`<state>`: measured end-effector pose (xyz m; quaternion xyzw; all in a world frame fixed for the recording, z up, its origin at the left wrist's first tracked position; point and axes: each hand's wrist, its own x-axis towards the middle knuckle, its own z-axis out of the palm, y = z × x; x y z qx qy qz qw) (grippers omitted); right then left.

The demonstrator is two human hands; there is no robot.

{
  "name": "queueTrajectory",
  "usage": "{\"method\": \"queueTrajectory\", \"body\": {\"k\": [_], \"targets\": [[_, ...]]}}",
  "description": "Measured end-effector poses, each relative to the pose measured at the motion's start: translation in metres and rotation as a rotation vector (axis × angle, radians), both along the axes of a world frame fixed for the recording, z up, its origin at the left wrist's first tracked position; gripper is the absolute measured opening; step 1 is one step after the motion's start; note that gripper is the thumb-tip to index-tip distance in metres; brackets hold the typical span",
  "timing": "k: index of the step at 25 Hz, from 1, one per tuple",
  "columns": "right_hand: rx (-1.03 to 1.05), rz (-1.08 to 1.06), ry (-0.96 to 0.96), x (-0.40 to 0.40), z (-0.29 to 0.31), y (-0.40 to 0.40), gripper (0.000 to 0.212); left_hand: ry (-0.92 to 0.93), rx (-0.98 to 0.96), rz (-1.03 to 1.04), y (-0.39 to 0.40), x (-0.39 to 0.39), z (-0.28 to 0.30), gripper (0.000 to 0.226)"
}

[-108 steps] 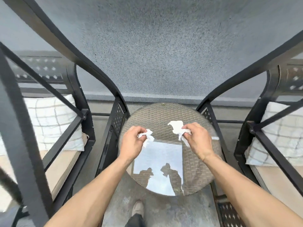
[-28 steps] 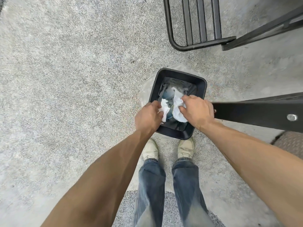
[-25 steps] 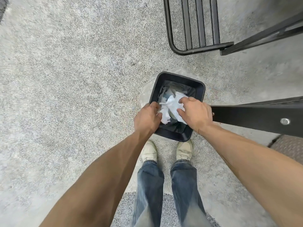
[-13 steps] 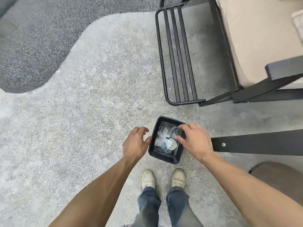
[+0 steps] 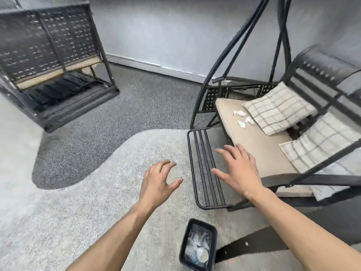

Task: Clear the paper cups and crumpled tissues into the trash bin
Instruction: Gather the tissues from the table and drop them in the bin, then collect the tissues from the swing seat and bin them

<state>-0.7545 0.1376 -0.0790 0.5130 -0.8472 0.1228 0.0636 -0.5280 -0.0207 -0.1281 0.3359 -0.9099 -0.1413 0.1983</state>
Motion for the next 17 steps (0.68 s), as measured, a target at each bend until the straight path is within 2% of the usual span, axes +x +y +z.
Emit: {"method": "queueTrajectory", "body": {"k": [4, 8, 17], "targets": [[-0.052, 0.046, 0.070, -0.002, 0.036, 0.003, 0.075, -0.021, -0.111, 0.040, 0.000, 0.010, 0.041, 0.076], [-0.084, 0.085, 0.069, -0.003, 0.045, -0.002, 0.078, -0.049, -0.160, 0.132, -0.002, 0.022, 0.063, 0.085], [-0.046, 0.311, 0.018, 0.038, 0.036, -0.070, 0.081, -0.051, -0.133, 0.339, -0.015, 0.086, 0.075, 0.085]]}}
